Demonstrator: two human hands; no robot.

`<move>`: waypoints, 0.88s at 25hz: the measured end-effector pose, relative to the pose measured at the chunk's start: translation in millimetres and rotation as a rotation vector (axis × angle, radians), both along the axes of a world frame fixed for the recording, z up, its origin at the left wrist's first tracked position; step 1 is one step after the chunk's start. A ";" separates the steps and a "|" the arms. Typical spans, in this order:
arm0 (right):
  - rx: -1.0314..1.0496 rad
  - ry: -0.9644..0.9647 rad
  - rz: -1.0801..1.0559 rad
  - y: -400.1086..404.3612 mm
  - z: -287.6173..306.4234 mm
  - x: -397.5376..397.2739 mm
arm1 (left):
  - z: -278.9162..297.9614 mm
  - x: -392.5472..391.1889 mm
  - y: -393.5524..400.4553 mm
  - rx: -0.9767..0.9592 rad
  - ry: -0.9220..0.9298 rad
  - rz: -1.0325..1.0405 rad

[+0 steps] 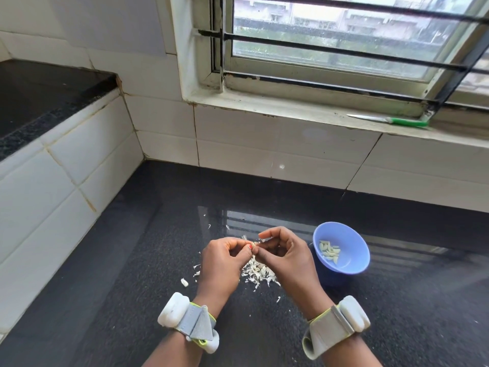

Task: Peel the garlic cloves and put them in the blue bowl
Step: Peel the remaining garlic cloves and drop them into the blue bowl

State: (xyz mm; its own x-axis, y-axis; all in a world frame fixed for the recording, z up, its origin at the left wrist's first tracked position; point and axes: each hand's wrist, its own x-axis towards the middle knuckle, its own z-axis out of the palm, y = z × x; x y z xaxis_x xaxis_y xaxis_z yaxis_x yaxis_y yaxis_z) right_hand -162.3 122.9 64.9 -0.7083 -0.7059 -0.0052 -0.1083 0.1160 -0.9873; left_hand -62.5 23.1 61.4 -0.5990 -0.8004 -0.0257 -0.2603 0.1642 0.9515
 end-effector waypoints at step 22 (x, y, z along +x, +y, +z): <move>-0.042 -0.169 0.012 -3.4 -3.9 -5.1 | -0.9 0.4 0.5 0.083 0.086 0.036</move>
State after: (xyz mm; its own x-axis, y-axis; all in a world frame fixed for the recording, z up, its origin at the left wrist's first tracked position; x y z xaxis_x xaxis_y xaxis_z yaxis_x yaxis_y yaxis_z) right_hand -167.4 119.6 61.0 -0.6913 -0.7164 -0.0937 0.0583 0.0739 -0.9956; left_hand -62.1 23.5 60.5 -0.5724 -0.8188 -0.0425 -0.1816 0.0760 0.9804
